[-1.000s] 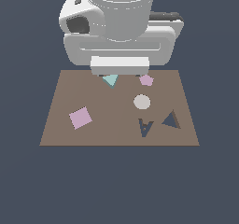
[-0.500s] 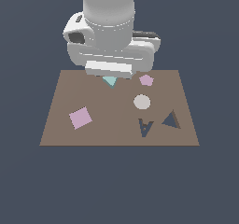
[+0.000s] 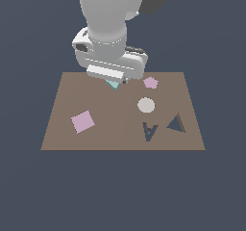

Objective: Insert a designated object into the corresponding slot on a board.

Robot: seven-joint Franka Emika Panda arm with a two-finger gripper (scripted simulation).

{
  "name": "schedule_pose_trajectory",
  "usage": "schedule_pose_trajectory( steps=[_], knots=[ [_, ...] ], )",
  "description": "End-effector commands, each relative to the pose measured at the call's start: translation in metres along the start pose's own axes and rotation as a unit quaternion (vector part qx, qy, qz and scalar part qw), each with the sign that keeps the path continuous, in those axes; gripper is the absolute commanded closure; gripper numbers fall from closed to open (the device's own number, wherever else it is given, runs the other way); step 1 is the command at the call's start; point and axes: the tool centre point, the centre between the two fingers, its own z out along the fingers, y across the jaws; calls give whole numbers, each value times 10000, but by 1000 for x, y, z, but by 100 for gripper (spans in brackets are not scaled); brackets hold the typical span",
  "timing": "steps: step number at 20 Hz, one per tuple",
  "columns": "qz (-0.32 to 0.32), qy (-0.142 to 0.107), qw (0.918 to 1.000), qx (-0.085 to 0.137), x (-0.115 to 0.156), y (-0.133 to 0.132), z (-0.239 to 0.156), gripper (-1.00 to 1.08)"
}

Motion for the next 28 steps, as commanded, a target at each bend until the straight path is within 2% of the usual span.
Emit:
schedule_pose_trajectory(
  steps=[1,21,22,28],
  knots=[
    [127,0,9999,4,-6,4,9,-92],
    [256,-8,9997,16,-13,6,40,-92],
    [256,-8,9997,16,-13,6,40,108],
    [256,-8,9997,16,-13,6,40,108]
  ],
)
